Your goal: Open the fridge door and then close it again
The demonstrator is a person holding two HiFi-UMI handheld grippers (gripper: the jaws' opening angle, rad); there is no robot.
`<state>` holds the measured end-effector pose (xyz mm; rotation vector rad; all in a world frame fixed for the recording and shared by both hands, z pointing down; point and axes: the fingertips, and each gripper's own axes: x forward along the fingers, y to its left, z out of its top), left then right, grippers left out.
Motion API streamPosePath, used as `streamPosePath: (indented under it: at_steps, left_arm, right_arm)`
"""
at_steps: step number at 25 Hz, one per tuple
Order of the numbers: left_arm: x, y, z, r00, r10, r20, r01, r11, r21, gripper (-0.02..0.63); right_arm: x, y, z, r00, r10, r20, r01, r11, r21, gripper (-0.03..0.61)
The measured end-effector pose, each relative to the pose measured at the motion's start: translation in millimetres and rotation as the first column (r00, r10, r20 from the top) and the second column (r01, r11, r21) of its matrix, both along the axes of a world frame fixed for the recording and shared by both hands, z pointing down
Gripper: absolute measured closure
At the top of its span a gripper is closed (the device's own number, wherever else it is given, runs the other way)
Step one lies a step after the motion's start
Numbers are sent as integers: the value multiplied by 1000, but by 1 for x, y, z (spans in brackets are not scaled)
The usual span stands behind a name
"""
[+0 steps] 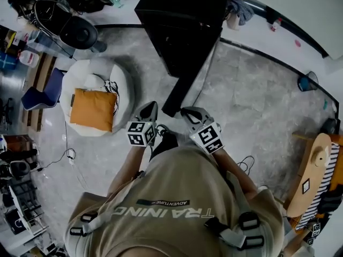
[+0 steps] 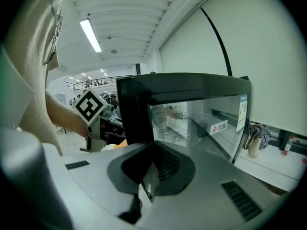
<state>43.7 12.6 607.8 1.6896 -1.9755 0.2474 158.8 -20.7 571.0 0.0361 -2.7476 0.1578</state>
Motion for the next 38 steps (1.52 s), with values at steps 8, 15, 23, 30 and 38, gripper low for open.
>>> streamPosePath:
  at_steps: [8, 15, 23, 30, 38]
  left_arm:
    - [-38, 2, 2, 999, 44, -19, -43, 999, 27, 613]
    - [-78, -2, 3, 993, 116, -19, -115, 993, 35, 612]
    - [-118, -9, -2, 981, 180, -69, -176, 983, 60, 612]
    - [-145, -20, -18, 975, 217, -41, -211, 971, 110, 612]
    - [-165, -15, -12, 982, 179, -52, -173, 979, 104, 612]
  right_arm:
    - [-43, 3, 3, 999, 38, -22, -37, 999, 20, 583]
    - [-83, -3, 3, 989, 146, 12, -146, 989, 1, 583]
    - [-123, -14, 2, 973, 232, 13, -232, 972, 29, 583]
    - [-155, -22, 4, 971, 240, 6, -239, 968, 73, 583]
    - [-181, -35, 4, 976, 217, -3, -216, 975, 56, 583]
